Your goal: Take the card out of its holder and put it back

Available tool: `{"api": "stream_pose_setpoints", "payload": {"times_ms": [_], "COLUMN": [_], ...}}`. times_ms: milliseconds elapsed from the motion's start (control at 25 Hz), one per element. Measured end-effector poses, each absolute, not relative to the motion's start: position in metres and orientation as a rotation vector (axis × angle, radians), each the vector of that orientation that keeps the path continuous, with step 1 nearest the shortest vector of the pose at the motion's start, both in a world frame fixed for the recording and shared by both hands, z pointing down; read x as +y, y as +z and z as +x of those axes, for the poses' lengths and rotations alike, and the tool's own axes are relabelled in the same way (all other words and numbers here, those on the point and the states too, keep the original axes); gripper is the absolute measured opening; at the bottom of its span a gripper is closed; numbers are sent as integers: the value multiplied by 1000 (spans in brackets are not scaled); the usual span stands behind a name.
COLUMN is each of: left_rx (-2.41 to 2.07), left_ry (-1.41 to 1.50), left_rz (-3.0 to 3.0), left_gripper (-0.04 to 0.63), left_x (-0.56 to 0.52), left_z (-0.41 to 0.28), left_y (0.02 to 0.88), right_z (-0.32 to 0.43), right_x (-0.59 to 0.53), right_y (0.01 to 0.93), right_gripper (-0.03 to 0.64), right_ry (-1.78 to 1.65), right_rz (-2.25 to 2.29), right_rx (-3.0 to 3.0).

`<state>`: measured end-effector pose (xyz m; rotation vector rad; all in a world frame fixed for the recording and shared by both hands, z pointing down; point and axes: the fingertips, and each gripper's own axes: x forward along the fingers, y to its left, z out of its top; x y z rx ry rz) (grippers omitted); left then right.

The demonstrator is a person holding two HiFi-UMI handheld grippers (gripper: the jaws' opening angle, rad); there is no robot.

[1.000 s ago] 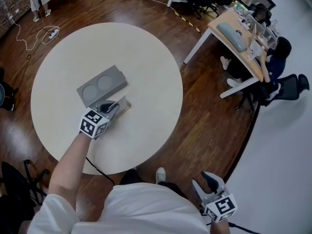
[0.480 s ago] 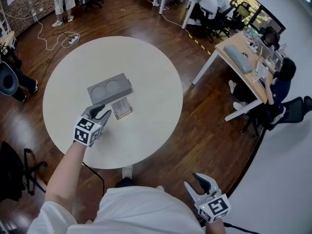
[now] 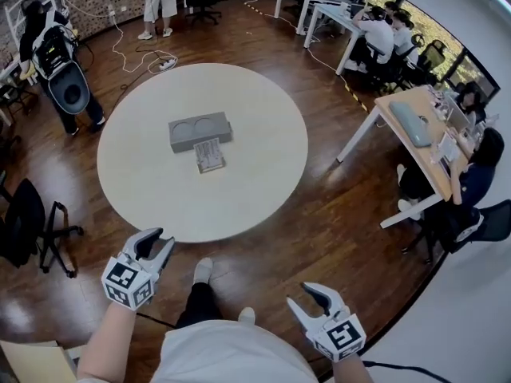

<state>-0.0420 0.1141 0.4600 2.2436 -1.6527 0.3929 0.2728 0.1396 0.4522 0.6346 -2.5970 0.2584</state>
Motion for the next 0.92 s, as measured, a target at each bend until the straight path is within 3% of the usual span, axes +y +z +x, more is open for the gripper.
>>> {"api": "stream_pose_setpoints", "payload": {"times_ms": [400,920], "left_rx": [-1676,-1711], "left_ry": [381,314], "left_rz": [2183,2242], "left_gripper": [143,138], "left_x": [257,342], "left_z": [36,2], "left_y": [434,406], "right_z": [266,197], "right_x": [193,273], "right_y": [463,445], "right_gripper": [166,166], "right_ry": [213,171], "right_rz": [348,283], "right_rx": [-2644,-2664]}}
